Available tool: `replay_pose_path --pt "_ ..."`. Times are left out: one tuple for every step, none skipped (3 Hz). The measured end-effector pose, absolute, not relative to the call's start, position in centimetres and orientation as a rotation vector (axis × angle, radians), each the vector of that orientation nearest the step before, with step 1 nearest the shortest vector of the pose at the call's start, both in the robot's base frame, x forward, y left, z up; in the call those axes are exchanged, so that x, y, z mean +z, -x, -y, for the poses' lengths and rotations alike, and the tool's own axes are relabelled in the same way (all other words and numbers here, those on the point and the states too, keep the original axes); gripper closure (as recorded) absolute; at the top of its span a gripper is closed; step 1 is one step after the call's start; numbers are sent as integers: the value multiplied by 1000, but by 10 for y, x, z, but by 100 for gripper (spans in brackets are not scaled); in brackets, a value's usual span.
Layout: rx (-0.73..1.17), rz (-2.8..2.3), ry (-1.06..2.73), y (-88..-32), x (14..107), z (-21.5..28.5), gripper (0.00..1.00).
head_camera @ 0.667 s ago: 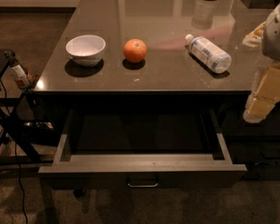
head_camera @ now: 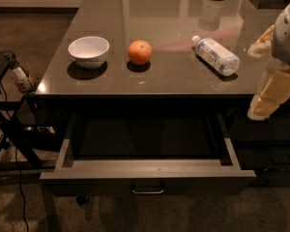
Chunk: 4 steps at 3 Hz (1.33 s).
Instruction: Close top drawer
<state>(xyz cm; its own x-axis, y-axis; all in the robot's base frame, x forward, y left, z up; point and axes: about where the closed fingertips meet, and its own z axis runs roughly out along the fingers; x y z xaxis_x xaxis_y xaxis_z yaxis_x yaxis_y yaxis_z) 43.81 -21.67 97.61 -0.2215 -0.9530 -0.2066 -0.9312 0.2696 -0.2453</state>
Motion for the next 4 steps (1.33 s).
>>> replay_pose_path --pt "-98 -2232 1725 -438 976 217 41" --pt "-99 -2232 1724 -438 976 217 66" --pt "-141 -2228 1706 -433 980 220 89" --pt "-173 -2237 1675 -415 973 228 100"
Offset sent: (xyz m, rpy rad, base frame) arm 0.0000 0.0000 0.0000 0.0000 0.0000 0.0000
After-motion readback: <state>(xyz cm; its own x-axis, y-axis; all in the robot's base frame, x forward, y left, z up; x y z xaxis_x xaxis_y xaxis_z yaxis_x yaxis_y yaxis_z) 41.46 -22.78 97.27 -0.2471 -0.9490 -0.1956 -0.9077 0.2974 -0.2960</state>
